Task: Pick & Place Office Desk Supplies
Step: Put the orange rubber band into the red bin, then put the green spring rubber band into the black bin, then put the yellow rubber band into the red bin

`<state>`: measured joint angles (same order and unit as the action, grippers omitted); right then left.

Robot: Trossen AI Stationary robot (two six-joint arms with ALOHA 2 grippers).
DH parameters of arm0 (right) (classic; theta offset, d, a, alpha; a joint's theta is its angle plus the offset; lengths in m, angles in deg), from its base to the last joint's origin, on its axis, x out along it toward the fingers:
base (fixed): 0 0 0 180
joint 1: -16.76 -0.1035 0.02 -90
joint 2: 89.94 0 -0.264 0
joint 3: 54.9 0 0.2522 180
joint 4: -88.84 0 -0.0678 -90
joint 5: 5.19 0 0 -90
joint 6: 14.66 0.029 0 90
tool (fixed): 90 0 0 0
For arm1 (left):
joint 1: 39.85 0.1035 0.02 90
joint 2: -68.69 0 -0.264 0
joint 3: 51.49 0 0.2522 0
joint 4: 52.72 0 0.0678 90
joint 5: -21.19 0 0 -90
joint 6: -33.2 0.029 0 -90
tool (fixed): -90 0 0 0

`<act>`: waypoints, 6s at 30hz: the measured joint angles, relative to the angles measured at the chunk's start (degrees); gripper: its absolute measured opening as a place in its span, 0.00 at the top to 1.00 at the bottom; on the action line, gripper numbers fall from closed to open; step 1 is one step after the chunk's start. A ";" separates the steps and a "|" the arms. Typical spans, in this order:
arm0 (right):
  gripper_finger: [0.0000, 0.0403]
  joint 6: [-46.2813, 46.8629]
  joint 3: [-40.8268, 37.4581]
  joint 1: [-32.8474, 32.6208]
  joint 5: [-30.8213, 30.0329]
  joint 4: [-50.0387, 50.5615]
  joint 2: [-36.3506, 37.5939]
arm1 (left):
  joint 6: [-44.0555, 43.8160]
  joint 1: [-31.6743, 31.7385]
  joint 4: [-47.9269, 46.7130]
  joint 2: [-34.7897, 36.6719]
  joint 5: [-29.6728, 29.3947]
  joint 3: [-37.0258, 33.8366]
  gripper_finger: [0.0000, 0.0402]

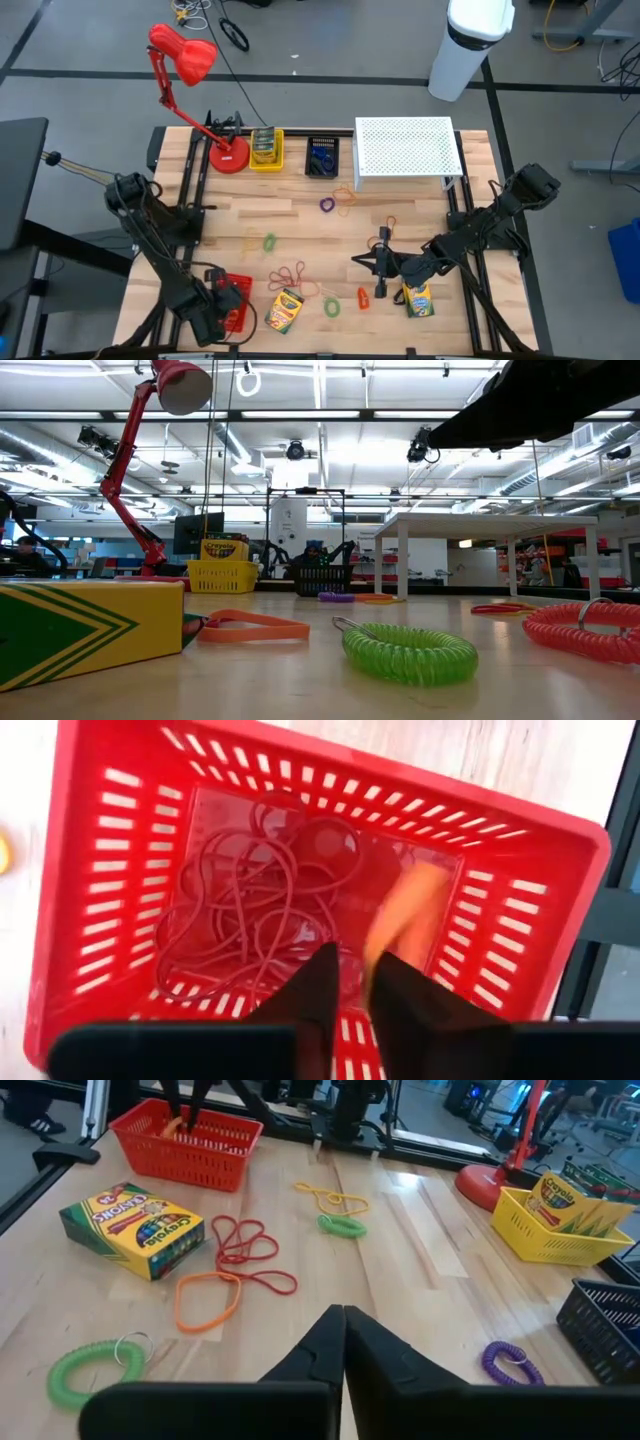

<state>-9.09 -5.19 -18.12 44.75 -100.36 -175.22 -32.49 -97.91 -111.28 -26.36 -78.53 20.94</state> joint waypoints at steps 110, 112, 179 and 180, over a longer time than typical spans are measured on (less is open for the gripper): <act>0.94 0.01 -0.02 0.01 1.70 0.50 0.00 | 44.46 34.87 26.26 5.81 -17.19 -17.63 0.95; 0.94 0.00 -0.02 0.02 1.70 0.52 0.00 | 47.27 35.89 26.45 6.93 -19.16 -16.36 0.95; 0.94 0.62 -0.02 2.87 5.11 -4.52 -0.02 | 67.59 61.85 84.62 13.48 6.98 -28.55 0.97; 0.94 0.61 -0.02 3.58 6.21 -4.81 -0.02 | 65.15 61.14 86.78 12.96 7.71 -29.34 0.97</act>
<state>-8.48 -5.21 -14.53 50.96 -105.18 -175.24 32.66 -36.77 -24.50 -13.40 -70.83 -8.40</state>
